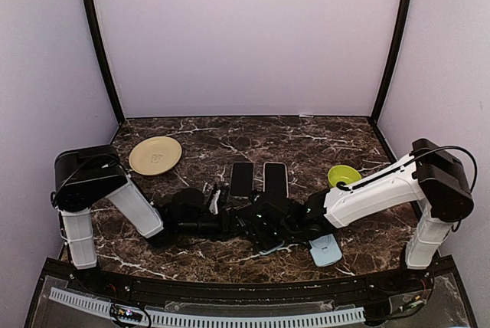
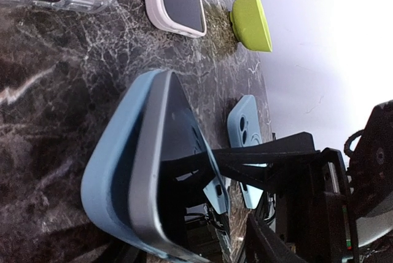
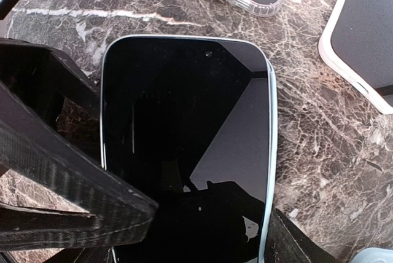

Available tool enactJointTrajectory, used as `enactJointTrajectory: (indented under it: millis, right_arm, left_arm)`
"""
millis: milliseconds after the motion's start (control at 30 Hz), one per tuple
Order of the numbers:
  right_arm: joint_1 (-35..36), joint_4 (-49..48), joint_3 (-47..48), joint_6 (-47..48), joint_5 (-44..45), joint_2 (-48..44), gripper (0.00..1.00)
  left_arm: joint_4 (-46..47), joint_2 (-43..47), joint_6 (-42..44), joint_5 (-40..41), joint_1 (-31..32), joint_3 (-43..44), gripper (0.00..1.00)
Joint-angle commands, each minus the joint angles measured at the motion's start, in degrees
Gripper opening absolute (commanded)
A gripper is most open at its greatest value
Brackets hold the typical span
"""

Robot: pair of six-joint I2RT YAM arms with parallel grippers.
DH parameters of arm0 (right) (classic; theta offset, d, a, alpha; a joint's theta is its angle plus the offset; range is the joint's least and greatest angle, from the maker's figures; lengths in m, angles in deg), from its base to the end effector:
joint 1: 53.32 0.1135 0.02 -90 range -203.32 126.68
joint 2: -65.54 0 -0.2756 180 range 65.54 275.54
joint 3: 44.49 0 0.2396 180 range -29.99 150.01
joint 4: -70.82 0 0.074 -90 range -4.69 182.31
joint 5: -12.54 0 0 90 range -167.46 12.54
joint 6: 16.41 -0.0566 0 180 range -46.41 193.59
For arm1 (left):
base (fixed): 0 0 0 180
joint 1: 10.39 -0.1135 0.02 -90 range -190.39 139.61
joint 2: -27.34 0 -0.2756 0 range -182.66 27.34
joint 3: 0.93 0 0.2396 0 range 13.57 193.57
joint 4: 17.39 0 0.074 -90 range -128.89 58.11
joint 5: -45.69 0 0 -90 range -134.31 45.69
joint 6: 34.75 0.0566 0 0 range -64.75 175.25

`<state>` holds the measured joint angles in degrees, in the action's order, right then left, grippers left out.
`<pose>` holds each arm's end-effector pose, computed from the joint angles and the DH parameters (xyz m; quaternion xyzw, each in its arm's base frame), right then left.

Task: Put the phone into the phone case
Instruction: Pick up the phone with the phone case from the center of the board.

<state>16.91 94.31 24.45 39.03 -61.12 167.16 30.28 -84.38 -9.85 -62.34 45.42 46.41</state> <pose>0.1329 0.3227 0.1475 -0.2507 0.9142 0.1452 0.2835 0.1811 -0.2977 0.1167 0.0290 0.7974 -0.5748 0.1813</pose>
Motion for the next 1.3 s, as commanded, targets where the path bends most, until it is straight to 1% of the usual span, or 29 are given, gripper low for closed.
enactJointTrajectory:
  millis: [0, 33, 67, 133, 200, 367, 433, 467, 567, 600, 667, 733, 833, 967, 1033, 1100, 1267]
  right_arm:
    - [0.5, -6.8, -1.3, -0.2, -1.7, -1.0, 0.38]
    - [0.4, -6.9, -1.6, -0.3, -1.5, -0.9, 0.40]
    - [0.5, -7.0, -1.8, -0.4, -1.3, -0.9, 0.42]
    - [0.5, -7.0, -2.0, -0.4, -1.2, -0.9, 0.45]
    - [0.4, -7.2, -2.0, 0.1, -1.8, -0.9, 0.46]
    - [0.4, -7.5, -2.9, -0.5, -2.7, -0.2, 0.51]
    - [0.4, -8.3, -3.7, -0.9, -3.3, -0.5, 0.56]
    - [0.4, -8.6, -4.1, -1.0, -3.6, -0.6, 0.58]
    - [0.4, -8.7, -5.0, -1.2, -4.3, -1.5, 0.66]
    - [0.4, -10.0, -5.3, -1.2, -4.3, -2.0, 0.70]
    - [0.0, -10.0, -6.1, -1.7, -4.0, -3.1, 0.80]
    - [-1.0, -11.0, -7.7, -2.1, -5.2, -4.8, 0.88]
    - [-2.3, -12.5, -10.4, -1.3, -7.7, -7.6, 0.98]
    - [-3.1, -12.7, -12.8, 2.1, -10.9, -11.9, 0.99]
    - [-3.6, -12.5, -14.4, 4.0, -13.1, -15.1, 0.99]
    - [-4.9, -11.5, -16.7, 5.9, -15.6, -19.4, 0.98]
    - [-11.7, -12.5, -21.8, 12.4, -28.7, -31.4, 0.99]
  left_arm:
    - [-10.9, 4.2, 6.9, 2.2, 0.9, 3.2, 0.51]
    - [-12.2, 4.6, 8.9, 2.8, 0.9, 3.8, 0.47]
    - [-13.9, 5.0, 9.6, 3.4, 0.9, 4.1, 0.45]
    - [-14.5, 5.3, 11.6, 3.0, 0.9, 5.1, 0.37]
    - [-14.3, 4.8, 12.8, 1.1, 1.0, 6.3, 0.34]
    - [-14.7, 2.7, 15.5, -3.1, 0.9, 9.0, 0.32]
    - [-13.3, 2.1, 15.5, -3.4, 0.9, 9.0, 0.28]
    - [-12.7, 1.8, 15.2, -3.5, 0.9, 8.9, 0.25]
    - [-10.4, 1.4, 15.3, -4.4, 0.9, 8.8, 0.18]
    - [-10.3, 1.5, 15.7, -4.5, 0.9, 8.8, 0.13]
    - [-10.5, 1.9, 17.4, -4.5, 0.9, 9.0, 0.07]
    - [-11.7, 2.7, 19.7, -4.3, 0.9, 9.3, 0.01]
    - [-13.5, 3.8, 22.7, -4.7, 0.9, 9.5, 0.00]
    - [-17.4, 4.5, 27.8, -5.4, 1.0, 10.8, 0.00]
    - [-18.6, 5.0, 30.2, -5.2, 1.0, 10.9, 0.00]
    - [-19.2, 5.8, 34.4, -5.2, 1.0, 10.9, 0.00]
    - [-19.9, 6.2, 43.9, -5.7, 1.3, 11.4, 0.00]
